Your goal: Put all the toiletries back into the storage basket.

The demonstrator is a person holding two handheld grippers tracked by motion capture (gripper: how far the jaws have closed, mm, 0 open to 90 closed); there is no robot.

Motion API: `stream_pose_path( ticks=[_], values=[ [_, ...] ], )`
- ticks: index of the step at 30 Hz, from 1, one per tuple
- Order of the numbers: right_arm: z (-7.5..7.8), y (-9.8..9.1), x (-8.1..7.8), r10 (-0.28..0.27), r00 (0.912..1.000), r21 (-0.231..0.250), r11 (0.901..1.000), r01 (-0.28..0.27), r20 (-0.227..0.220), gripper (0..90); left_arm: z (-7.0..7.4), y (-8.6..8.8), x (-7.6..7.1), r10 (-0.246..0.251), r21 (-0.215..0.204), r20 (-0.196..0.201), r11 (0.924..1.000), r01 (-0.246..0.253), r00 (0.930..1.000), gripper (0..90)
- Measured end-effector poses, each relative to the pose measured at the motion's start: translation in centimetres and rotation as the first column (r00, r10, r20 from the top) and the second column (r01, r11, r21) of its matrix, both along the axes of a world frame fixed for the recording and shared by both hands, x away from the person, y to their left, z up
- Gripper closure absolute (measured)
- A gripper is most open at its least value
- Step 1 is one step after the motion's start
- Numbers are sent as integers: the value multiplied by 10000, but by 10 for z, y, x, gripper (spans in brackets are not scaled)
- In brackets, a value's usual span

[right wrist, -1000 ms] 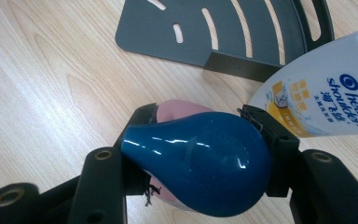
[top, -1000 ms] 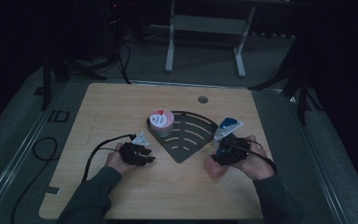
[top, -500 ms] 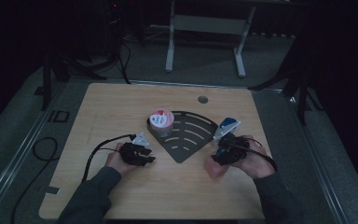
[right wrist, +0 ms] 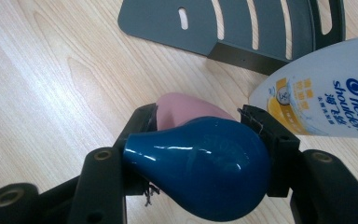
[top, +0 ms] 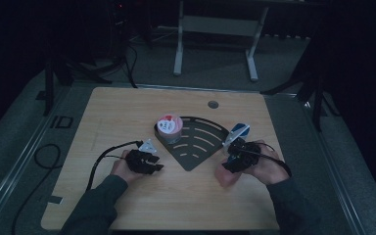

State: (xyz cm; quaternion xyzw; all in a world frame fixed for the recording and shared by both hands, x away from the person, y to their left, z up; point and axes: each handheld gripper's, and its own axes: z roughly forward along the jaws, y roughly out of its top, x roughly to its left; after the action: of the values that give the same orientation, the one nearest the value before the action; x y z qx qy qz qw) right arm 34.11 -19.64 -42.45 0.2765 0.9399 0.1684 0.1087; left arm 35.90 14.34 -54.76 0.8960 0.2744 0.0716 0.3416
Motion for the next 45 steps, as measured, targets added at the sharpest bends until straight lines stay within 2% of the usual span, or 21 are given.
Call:
stream_pose_path(
  ticks=[5,14,22,45],
  values=[
    [2,3,2,118,9998,-295,9995,-123,-140,473,0,0,0,-5,4,-5,10000,5,10000,586],
    [4,3,3,151,9997,-438,9989,-160,-200,473,0,0,0,-11,10,-9,10000,11,10000,585],
    [8,5,3,247,9996,-407,9989,-252,-139,474,0,0,0,-27,23,-7,10000,27,10000,584],
    [16,26,7,669,9978,-223,9975,-668,2,474,0,-1,0,-22,30,11,10000,22,10000,581]
  ],
)
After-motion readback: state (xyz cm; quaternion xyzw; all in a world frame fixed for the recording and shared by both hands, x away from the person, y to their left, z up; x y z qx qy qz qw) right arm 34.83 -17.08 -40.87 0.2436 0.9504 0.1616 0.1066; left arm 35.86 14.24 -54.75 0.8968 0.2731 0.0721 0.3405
